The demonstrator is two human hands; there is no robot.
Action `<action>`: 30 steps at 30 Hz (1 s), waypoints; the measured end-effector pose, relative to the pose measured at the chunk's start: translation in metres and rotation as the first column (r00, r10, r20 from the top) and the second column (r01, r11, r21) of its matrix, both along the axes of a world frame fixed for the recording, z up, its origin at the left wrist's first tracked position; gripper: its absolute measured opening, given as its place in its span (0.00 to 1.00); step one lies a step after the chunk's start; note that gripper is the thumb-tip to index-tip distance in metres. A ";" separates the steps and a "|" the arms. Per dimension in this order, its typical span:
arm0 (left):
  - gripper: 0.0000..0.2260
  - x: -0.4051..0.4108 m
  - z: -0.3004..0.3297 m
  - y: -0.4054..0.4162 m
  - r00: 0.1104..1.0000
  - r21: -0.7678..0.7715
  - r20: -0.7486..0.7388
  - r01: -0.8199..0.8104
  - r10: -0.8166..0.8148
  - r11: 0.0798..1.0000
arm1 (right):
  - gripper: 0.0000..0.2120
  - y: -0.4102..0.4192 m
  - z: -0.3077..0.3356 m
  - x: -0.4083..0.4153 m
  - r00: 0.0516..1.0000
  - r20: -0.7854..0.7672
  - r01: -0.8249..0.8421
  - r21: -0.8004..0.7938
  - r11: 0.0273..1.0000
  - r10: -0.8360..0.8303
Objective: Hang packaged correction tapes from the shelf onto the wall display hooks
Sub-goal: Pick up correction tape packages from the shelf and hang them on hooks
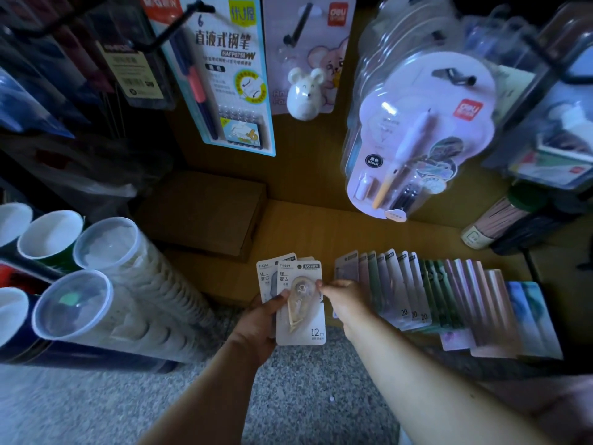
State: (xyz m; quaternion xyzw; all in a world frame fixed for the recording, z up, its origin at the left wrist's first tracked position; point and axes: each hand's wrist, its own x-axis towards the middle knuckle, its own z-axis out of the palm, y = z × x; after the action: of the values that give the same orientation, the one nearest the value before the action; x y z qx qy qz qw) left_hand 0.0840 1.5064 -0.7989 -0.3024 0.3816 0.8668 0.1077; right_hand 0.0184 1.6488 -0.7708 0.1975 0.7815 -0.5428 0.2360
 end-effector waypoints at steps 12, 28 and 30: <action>0.16 0.022 0.085 0.002 0.997 -0.101 -0.073 0.009 -0.016 0.995 | 0.26 0.002 0.079 0.032 0.995 -0.081 -0.067 -0.231 0.971 0.050; 0.15 0.067 0.208 -0.004 0.945 -0.235 -0.324 -0.130 0.049 0.963 | 0.16 -0.006 0.196 0.090 0.957 -0.277 -0.200 -0.430 0.880 0.083; 0.16 0.069 0.220 -0.004 0.931 -0.243 -0.361 -0.149 0.054 0.959 | 0.14 -0.007 0.208 0.094 0.944 -0.324 -0.216 -0.451 0.866 0.067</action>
State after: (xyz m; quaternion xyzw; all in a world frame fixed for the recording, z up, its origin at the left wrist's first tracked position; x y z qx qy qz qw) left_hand 0.1532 1.5027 -0.5790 -0.1741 0.4912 0.8521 -0.0488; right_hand 0.1120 1.6416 -0.5631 -0.0097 0.6610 -0.7240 0.1971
